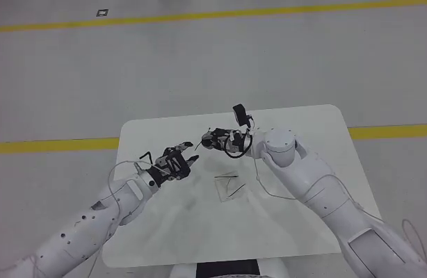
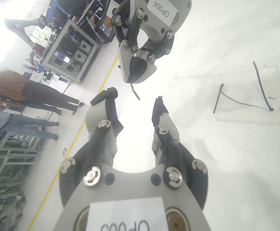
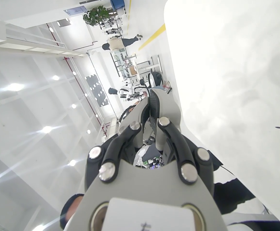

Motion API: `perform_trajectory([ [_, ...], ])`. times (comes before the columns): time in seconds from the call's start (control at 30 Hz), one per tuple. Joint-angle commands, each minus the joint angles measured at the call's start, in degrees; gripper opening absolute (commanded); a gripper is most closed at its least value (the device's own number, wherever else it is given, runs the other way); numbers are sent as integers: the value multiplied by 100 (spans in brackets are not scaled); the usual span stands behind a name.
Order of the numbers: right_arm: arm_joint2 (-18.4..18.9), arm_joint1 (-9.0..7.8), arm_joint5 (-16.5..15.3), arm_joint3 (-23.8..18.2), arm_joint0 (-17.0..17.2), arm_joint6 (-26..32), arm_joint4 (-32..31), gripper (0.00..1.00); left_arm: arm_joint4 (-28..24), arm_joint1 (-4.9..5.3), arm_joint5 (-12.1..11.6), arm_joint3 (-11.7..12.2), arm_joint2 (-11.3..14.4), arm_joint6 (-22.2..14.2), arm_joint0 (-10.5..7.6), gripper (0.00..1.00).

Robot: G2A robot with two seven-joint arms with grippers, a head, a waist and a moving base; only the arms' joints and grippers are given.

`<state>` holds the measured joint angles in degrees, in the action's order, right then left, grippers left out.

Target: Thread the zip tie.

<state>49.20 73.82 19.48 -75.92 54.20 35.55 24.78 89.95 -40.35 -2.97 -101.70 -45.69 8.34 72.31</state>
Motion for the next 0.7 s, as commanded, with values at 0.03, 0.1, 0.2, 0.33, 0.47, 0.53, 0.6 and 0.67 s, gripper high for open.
perform_trajectory([
  [0.03,-16,14,0,32,-9,25,1,0,0,47,104,7,147,19,-84,25],
  [0.1,-30,25,0,43,-16,43,7,0,0,74,167,13,235,31,-138,22],
  [0.2,-45,39,0,44,-19,60,5,0,0,108,245,22,351,35,-221,18],
  [0.33,-52,53,0,33,-13,84,-1,0,0,137,383,56,486,81,-321,17],
  [0.47,-39,62,0,29,-2,84,-12,0,0,158,505,79,610,89,-422,17],
  [0.53,-28,64,0,23,6,86,-20,0,0,168,562,84,675,83,-473,17],
  [0.6,-18,65,0,13,15,86,-30,0,0,176,615,97,726,80,-513,15],
  [0.67,-3,65,0,-6,27,85,-42,0,0,184,668,112,780,74,-552,14],
])
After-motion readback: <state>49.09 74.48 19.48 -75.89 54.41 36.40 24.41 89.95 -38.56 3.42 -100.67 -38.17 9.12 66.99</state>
